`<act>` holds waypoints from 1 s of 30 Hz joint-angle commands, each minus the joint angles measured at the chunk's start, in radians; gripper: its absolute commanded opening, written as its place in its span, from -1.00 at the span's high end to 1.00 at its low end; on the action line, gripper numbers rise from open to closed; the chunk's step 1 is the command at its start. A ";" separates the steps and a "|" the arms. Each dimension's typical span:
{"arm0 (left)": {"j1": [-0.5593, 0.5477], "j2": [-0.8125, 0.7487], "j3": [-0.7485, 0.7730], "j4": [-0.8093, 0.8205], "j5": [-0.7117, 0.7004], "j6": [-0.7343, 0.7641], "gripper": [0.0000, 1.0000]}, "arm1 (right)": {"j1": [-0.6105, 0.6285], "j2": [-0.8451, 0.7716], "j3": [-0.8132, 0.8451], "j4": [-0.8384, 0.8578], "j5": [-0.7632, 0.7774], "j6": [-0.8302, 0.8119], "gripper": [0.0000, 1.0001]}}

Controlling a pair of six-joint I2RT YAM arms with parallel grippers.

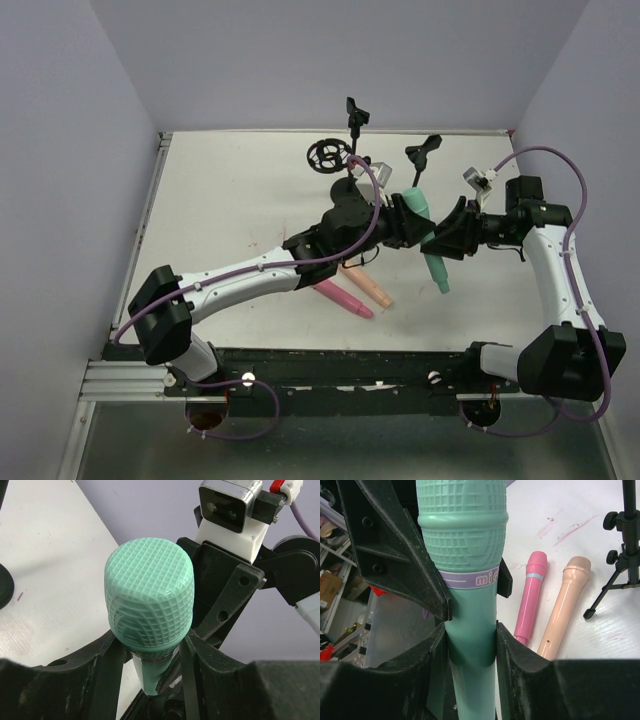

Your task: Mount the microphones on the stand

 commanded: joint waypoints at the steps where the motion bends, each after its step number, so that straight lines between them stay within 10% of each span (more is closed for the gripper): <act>1: -0.005 -0.044 -0.039 0.132 -0.022 0.070 1.00 | 0.008 -0.036 -0.019 0.027 -0.182 0.009 -0.22; 4: -0.005 -0.121 -0.084 0.145 -0.015 0.147 1.00 | 0.009 -0.063 -0.018 0.037 -0.148 -0.012 -0.99; 19: 0.188 -0.664 -0.185 -0.345 0.098 0.645 1.00 | -0.029 -0.151 -0.204 0.367 0.030 0.075 -1.00; 30: 0.516 -0.408 0.273 -0.487 0.252 0.758 1.00 | -0.055 -0.172 -0.308 0.465 0.153 0.071 -0.99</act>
